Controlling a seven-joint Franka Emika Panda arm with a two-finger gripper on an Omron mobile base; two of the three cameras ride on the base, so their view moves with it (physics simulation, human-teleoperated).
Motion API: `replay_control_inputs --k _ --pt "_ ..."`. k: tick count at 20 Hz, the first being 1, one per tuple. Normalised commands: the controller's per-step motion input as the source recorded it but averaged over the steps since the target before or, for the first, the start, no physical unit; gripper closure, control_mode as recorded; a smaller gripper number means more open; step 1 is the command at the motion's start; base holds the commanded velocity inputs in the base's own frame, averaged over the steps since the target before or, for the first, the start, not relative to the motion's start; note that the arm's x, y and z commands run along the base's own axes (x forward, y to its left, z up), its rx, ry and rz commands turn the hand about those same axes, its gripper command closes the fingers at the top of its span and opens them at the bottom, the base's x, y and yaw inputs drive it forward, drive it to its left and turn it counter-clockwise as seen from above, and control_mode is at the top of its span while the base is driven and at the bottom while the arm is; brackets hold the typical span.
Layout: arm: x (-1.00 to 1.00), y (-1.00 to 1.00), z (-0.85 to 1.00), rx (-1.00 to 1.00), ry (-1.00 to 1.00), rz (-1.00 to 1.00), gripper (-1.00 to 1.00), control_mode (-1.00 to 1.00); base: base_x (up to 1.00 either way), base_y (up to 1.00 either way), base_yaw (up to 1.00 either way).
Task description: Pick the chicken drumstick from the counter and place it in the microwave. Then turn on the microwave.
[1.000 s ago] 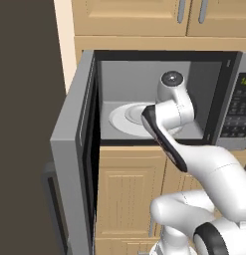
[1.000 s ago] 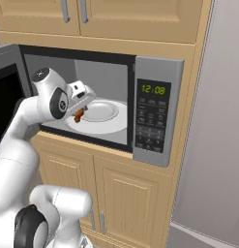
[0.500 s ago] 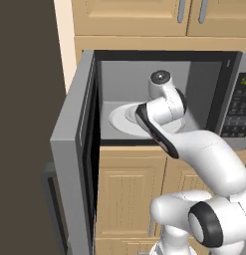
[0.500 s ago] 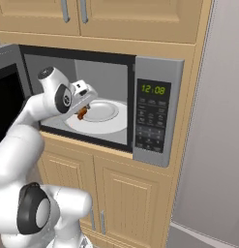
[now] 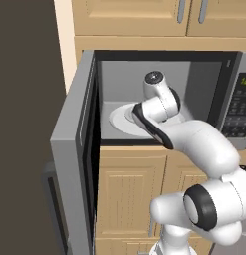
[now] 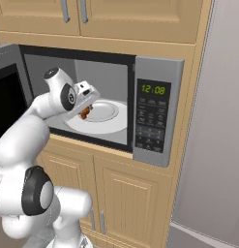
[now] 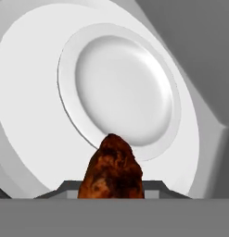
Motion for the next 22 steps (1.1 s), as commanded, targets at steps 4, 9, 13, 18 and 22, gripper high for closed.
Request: replay_control_inputs --k 4,9,13,18,22 --pt "0.3 0.0 0.0 0.0 0.11 0.0 1.0 -1.0 0.0 0.0 0.0" --pt "0.26 0.0 -0.05 0.0 0.07 0.0 1.0 -1.0 0.0 0.0 0.0" --pt "0.22 0.0 -0.09 0.0 0.05 0.0 1.0 -1.0 0.0 0.0 0.0" --pt "0.21 0.0 -0.12 0.0 0.03 0.0 1.0 -1.0 0.0 0.0 0.0" --pt "0.19 0.0 -0.16 0.0 0.02 0.0 1.0 -1.0 0.0 0.0 0.0"
